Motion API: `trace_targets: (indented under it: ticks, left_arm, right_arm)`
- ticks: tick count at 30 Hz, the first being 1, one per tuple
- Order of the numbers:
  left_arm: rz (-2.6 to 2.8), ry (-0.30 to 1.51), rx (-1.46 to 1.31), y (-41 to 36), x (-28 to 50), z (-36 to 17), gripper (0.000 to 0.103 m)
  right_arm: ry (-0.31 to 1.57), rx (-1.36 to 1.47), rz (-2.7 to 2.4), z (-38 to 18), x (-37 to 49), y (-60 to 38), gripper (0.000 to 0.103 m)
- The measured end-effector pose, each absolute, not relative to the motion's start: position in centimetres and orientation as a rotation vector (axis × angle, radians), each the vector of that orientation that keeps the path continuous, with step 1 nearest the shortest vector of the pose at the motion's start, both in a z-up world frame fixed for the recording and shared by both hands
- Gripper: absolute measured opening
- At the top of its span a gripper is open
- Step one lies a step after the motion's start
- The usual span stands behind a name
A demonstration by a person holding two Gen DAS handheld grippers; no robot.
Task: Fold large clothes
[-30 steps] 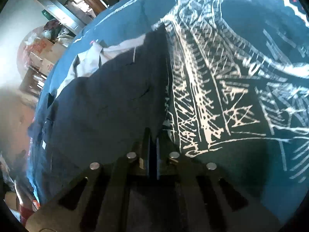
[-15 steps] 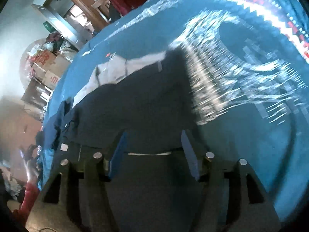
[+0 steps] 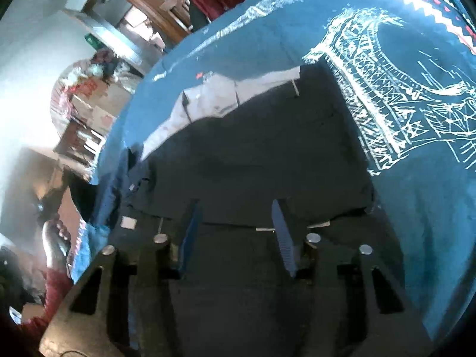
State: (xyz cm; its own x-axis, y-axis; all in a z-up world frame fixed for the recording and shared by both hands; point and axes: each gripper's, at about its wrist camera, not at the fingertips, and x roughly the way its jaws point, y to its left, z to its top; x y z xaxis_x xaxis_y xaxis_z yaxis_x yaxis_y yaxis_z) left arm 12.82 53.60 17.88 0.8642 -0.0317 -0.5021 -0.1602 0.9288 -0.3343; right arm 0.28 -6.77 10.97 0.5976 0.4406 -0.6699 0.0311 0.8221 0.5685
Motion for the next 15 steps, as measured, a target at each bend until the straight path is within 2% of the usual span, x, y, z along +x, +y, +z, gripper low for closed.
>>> trace_targets:
  ticks: [3, 6, 7, 8, 11, 12, 13, 15]
  left_arm:
    - [-0.307, 0.466, -0.447, 41.5, 11.3, 21.2, 0.002]
    - [-0.543, 0.495, -0.520, 32.4, 10.1, 21.1, 0.014]
    - [-0.581, 0.519, -0.549, 30.8, 9.6, 20.7, 0.025]
    - [-0.616, 0.535, -0.574, 29.7, 8.9, 20.1, 0.030]
    - [-0.543, 0.545, -0.568, 30.9, 6.2, 17.9, 0.047]
    - [-0.479, 0.549, -0.565, 32.3, 5.4, 16.8, 0.057]
    - [-0.427, 0.558, -0.559, 33.6, 4.9, 15.9, 0.063]
    - [-0.275, 0.628, -0.600, 37.9, 4.1, 12.4, 0.063]
  right_arm:
    - [0.877, 0.606, 0.254, 11.6, -0.8, -7.9, 0.044]
    - [0.865, 0.639, 0.257, 11.6, -1.8, -9.0, 0.045]
    - [0.862, 0.651, 0.258, 11.6, -2.0, -9.4, 0.045]
    - [0.859, 0.660, 0.266, 11.5, -2.1, -9.8, 0.045]
    - [0.878, 0.663, 0.323, 11.1, -0.7, -9.6, 0.048]
    - [0.889, 0.657, 0.341, 11.0, 0.0, -9.2, 0.048]
    - [0.905, 0.651, 0.370, 10.7, 1.2, -8.5, 0.048]
    - [0.952, 0.650, 0.439, 9.9, 4.5, -6.3, 0.048]
